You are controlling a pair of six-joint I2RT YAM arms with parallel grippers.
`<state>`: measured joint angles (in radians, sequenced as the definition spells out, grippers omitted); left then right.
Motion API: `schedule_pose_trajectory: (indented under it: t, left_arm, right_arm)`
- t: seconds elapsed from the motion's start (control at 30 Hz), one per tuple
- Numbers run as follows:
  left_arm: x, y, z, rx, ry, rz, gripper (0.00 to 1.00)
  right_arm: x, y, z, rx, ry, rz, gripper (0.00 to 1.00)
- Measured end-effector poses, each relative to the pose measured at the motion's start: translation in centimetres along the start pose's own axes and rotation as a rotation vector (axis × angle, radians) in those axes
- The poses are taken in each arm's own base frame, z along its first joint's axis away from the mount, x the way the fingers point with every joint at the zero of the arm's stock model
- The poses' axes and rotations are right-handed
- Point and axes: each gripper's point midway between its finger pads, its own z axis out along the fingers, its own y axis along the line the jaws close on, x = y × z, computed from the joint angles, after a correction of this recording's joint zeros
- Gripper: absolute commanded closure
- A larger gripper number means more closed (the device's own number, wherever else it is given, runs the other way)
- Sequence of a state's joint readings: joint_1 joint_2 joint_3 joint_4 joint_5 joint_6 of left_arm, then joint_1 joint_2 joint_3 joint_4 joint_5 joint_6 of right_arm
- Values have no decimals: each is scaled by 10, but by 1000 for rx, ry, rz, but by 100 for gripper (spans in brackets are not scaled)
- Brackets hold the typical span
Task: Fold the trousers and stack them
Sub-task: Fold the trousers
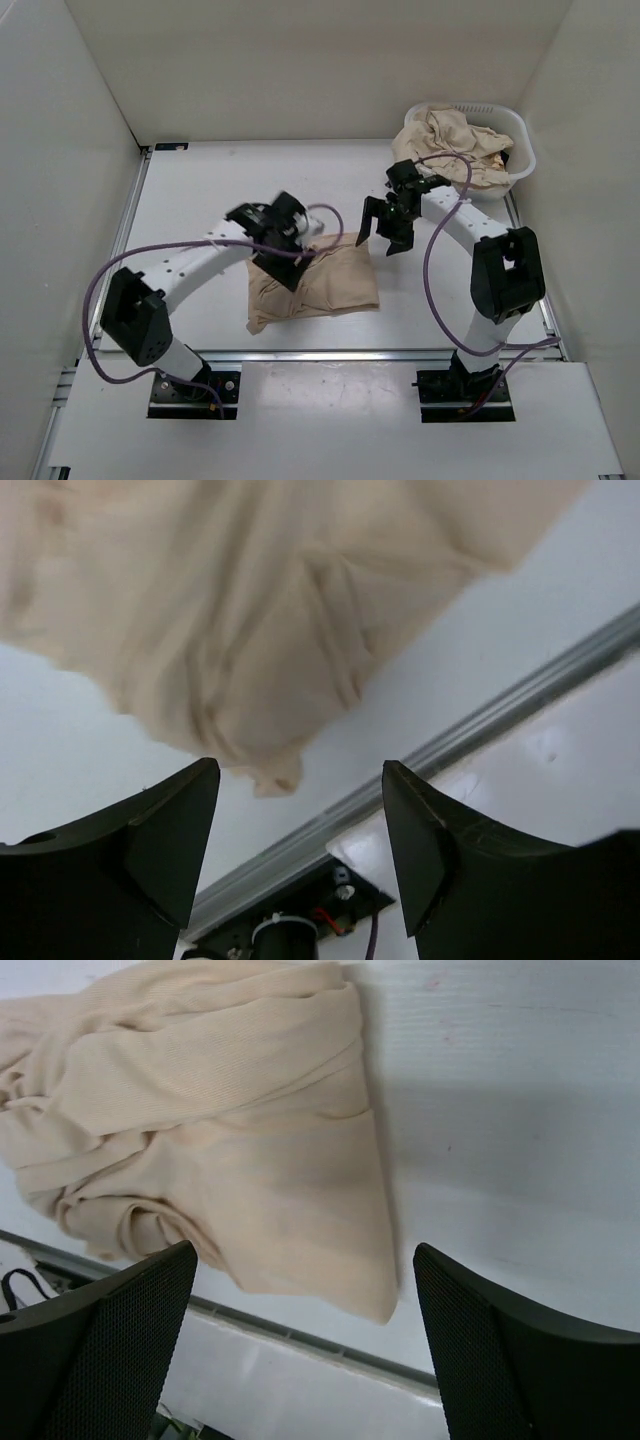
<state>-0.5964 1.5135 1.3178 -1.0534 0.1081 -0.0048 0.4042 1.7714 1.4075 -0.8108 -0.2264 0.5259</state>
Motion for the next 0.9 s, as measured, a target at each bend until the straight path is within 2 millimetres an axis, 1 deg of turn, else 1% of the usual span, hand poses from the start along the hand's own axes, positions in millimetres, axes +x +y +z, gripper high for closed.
schedule_pose_trajectory:
  t: [0.03,0.07,0.1,0.17,0.27,0.3,0.33,0.43,0.53,0.6,0.63,0.67,0.7,0.73,0.77,0.8,0.83,0.87,0.9]
  left_arm:
    - [14,-16,12,5,50,63,22]
    - [27,-26,24,-2,99,111,22]
    - [38,-31,35,-18,141,149,22]
    - [49,-30,52,-65,194,190,25]
    - [46,-22,70,-149,202,225,26]
    - [44,-19,74,-175,197,233,26]
    - [43,-17,78,-194,194,240,26]
    - [42,-12,88,-239,192,256,26]
    - [44,-14,96,-244,202,271,26]
    - [46,-19,99,-240,206,286,28]
    - [46,-21,100,-237,205,293,30]
    - [47,-23,100,-234,205,300,44]
    - [49,-24,102,-232,205,302,54]
    - [51,-25,103,-230,210,307,63]
    - [55,-25,103,-229,218,310,83]
    - [59,-24,104,-228,229,315,86]
    - [63,-23,104,-230,240,316,86]
    - [68,-22,103,-233,251,318,86]
    - [70,-21,101,-235,256,320,86]
  right_arm:
    - [1,-6,6,6,5,9,7]
    - [4,-13,13,8,13,22,7]
    - [9,-20,19,7,30,44,7]
    - [22,-35,33,0,63,104,7]
    - [41,-54,50,-1,118,191,7]
    - [47,-56,53,-2,137,216,7]
    - [50,-53,54,-10,149,225,7]
    - [48,-45,57,-30,132,216,8]
    - [48,-39,60,-45,126,215,8]
    - [49,-37,60,-51,124,223,12]
    - [50,-38,60,-51,124,229,20]
    - [51,-38,61,-51,122,230,25]
    - [52,-39,62,-48,124,238,31]
    - [54,-39,62,-48,129,245,44]
    - [56,-41,64,-43,132,245,54]
    - [59,-42,66,-41,137,249,65]
    - [62,-42,67,-38,147,252,74]
    - [64,-44,69,-29,151,253,88]
    - [67,-45,70,-24,159,253,94]
